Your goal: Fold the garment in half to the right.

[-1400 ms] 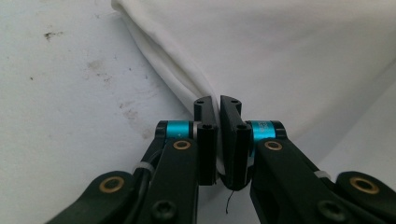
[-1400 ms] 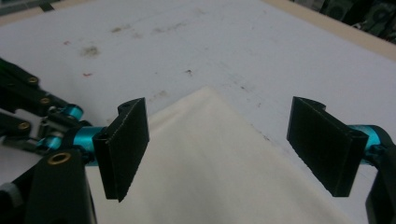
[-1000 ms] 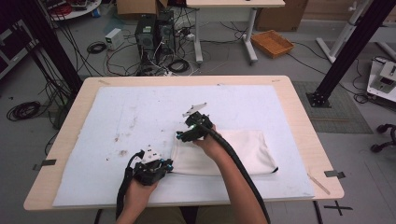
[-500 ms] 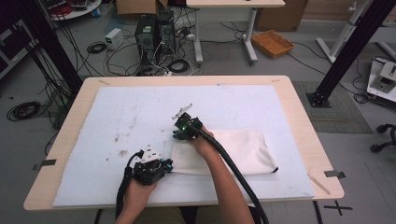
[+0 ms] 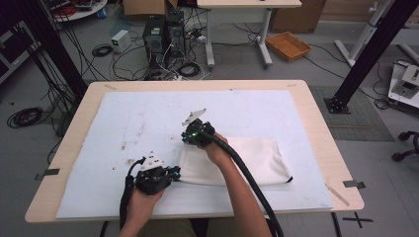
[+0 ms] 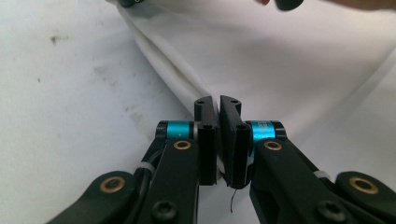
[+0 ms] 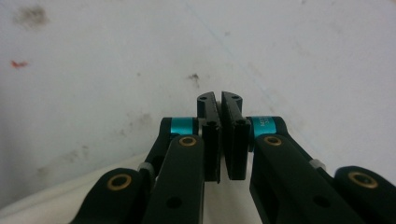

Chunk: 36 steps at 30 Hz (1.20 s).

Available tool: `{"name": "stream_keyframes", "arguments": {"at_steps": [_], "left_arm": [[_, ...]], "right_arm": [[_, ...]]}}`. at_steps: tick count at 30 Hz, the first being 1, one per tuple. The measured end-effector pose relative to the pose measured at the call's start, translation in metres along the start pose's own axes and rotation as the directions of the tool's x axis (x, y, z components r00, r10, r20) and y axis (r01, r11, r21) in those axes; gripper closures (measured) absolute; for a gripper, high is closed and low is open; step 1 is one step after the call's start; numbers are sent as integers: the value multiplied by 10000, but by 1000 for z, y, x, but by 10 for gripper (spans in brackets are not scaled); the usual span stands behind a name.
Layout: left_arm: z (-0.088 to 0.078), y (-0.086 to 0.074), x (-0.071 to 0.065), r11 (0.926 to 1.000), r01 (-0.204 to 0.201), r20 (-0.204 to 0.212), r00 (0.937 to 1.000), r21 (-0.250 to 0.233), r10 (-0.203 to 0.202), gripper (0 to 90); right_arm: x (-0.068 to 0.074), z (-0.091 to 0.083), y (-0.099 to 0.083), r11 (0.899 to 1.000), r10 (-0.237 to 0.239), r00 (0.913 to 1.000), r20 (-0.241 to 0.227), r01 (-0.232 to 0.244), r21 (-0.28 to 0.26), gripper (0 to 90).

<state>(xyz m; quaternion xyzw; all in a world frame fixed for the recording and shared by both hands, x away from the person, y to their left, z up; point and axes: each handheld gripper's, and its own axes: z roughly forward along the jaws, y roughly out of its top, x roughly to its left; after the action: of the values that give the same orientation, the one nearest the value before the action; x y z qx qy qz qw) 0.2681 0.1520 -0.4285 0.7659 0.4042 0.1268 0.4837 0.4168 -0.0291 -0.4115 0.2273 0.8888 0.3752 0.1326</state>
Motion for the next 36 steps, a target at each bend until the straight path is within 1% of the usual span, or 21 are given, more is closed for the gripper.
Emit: {"name": "stream_keyframes", "arguments": {"at_steps": [2, 3, 6, 8, 11, 15, 18, 22, 24, 30, 33, 34, 36], "left_arm": [[-2, 6, -2, 9995, 19, 206, 9998, -305, -13, 855], [-2, 8, -4, 9991, 60, 301, 9995, -412, -48, 855], [-1, 17, -10, 9981, -1, 514, 9987, -614, 33, 855], [1, 22, -13, 9967, 184, 738, 9972, -797, -125, 855], [8, 33, -18, 9953, 202, 1017, 9948, -943, -105, 855], [16, 47, -30, 9957, -59, 1184, 9928, -922, 168, 855], [23, 57, -40, 9956, -272, 1274, 9911, -902, 386, 855], [36, 69, -52, 9956, -406, 1405, 9887, -841, 522, 855], [44, 75, -58, 9959, -465, 1504, 9869, -777, 578, 855], [69, 94, -78, 9952, -800, 1797, 9797, -562, 889, 855], [82, 103, -88, 9942, -1014, 1829, 9774, -354, 1062, 855], [86, 105, -92, 9941, -1045, 1855, 9766, -307, 1084, 855], [93, 109, -98, 9935, -1118, 1912, 9749, -219, 1140, 855]], "right_arm": [[-3, -9, 1, 9997, 1, 10000, 13, 0, -245, 874], [-4, -14, 1, 9994, 81, 10000, 14, -80, -350, 874], [-13, -26, -1, 9976, 313, 9995, 1, -313, -621, 874], [-18, -34, -3, 9958, 480, 9988, -37, -482, -782, 874], [-23, -45, -5, 9926, 583, 9983, -28, -583, -1067, 874], [-30, -62, -9, 9863, 709, 9975, 5, -700, -1492, 874], [-36, -75, -14, 9830, 778, 9969, 100, -750, -1677, 874], [-45, -92, -25, 9777, 987, 9948, 254, -921, -1886, 874], [-51, -101, -32, 9729, 1142, 9929, 335, -1049, -2060, 874], [-70, -125, -54, 9626, 1629, 9846, 629, -1446, -2291, 874], [-79, -134, -66, 9584, 1828, 9799, 799, -1594, -2368, 874], [-81, -137, -70, 9558, 1961, 9770, 841, -1713, -2389, 874], [-86, -141, -78, 9535, 2092, 9737, 902, -1826, -2397, 874]]}}
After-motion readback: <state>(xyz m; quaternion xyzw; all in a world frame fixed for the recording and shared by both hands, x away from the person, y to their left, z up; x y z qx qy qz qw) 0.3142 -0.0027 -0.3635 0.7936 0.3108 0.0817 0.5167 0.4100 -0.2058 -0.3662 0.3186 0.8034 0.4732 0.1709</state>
